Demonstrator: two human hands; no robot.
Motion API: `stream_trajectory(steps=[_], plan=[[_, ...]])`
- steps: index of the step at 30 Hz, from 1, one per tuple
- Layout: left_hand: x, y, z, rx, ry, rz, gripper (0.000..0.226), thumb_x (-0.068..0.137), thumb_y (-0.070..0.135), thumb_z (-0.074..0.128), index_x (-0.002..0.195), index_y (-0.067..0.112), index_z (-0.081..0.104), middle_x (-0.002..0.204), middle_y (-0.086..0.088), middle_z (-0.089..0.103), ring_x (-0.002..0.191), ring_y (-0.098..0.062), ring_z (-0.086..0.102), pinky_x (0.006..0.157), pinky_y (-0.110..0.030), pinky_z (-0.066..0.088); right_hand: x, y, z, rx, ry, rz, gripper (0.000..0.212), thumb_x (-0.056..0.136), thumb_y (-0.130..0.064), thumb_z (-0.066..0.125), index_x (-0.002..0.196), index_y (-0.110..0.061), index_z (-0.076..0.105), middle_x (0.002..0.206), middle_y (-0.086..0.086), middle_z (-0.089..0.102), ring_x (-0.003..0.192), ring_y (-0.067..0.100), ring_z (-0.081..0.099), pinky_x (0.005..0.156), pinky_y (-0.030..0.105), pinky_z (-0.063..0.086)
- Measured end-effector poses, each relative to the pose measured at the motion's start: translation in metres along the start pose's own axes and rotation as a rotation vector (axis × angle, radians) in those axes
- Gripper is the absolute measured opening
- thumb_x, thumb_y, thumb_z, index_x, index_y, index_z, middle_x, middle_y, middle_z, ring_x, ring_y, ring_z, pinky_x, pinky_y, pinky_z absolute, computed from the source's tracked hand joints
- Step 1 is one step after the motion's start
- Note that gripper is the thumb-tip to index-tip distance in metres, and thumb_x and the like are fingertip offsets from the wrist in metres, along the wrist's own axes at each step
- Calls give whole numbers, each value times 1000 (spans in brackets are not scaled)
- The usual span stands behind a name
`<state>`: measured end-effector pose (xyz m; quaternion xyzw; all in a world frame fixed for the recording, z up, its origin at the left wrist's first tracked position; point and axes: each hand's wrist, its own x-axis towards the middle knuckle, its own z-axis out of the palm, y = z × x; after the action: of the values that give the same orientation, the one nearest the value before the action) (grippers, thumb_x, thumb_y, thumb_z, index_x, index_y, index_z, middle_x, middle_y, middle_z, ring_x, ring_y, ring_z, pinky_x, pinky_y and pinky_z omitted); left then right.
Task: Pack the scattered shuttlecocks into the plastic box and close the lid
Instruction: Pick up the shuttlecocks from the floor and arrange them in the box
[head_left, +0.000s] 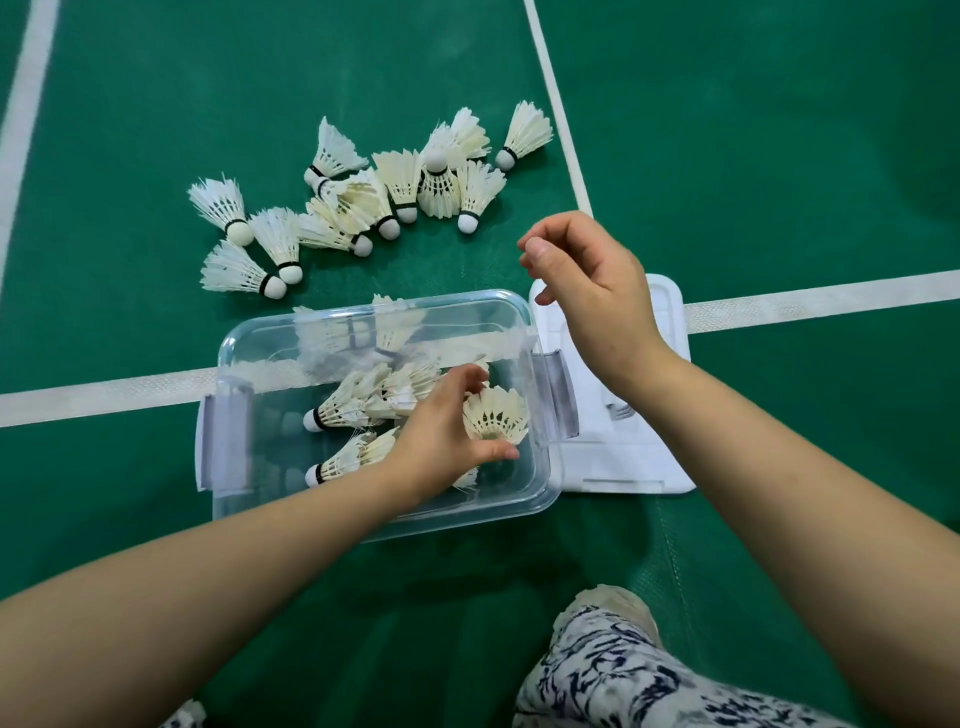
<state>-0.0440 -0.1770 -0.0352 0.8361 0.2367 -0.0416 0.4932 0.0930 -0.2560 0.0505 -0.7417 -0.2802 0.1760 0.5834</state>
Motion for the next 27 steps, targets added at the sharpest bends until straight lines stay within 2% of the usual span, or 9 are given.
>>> stream_trajectory(steps=[4, 8, 12, 14, 18, 22, 25, 27], plan=[[1, -2, -7, 125, -53, 95, 75, 62, 25, 84, 120, 6, 41, 119, -7, 53, 108, -19, 50, 86, -21, 34, -1, 0, 4, -7, -26, 4, 16, 75, -44, 47, 76, -29, 55, 74, -8, 55, 82, 29, 56, 72, 44, 49], [4, 0, -16, 236, -150, 172, 70, 65, 25, 81, 121, 7, 43, 124, -8, 53, 114, -20, 49, 87, -16, 31, -1, 0, 6, -9, -35, 15, 17, 75, -44, 47, 75, -29, 55, 75, -4, 56, 78, 22, 54, 72, 44, 48], [5, 2, -18, 408, -343, 206, 74, 72, 31, 75, 131, 12, 34, 131, -8, 48, 119, -22, 46, 99, -27, 35, -2, 0, 7, -10, -41, 20, 15, 75, -43, 47, 75, -30, 55, 73, -8, 56, 79, 23, 55, 71, 43, 49], [7, 5, -17, 513, -408, 190, 74, 75, 33, 71, 135, 15, 31, 134, -9, 45, 119, -24, 44, 99, -33, 37, -3, 1, 7, -10, -48, 21, 15, 75, -43, 47, 75, -31, 55, 73, -9, 56, 80, 25, 56, 71, 42, 49], [14, 12, -10, 739, -481, 127, 61, 79, 34, 63, 131, 13, 38, 126, -10, 47, 114, -27, 46, 91, -34, 42, -2, 3, 7, -5, -61, 31, 13, 76, -42, 48, 75, -30, 55, 72, -10, 55, 77, 19, 54, 70, 41, 48], [18, 15, 3, 925, -478, 146, 36, 81, 29, 60, 107, 6, 49, 113, -15, 53, 103, -30, 51, 77, -31, 37, -1, 3, 9, -3, -76, 43, 8, 81, -30, 50, 75, -30, 55, 72, -11, 55, 77, 17, 53, 71, 41, 48], [21, 10, 11, 956, -501, 131, 39, 80, 29, 62, 110, 8, 49, 115, -15, 51, 105, -31, 50, 84, -36, 40, -1, 2, 10, -9, -94, 45, 10, 83, -28, 49, 75, -29, 55, 73, -9, 56, 79, 20, 54, 72, 39, 48], [21, 5, 14, 865, -509, 117, 51, 77, 27, 65, 119, 7, 45, 119, -15, 48, 107, -31, 50, 88, -37, 42, -1, 3, 10, -10, -100, 45, 10, 83, -28, 49, 75, -30, 55, 73, -9, 56, 79, 19, 54, 71, 38, 47]])
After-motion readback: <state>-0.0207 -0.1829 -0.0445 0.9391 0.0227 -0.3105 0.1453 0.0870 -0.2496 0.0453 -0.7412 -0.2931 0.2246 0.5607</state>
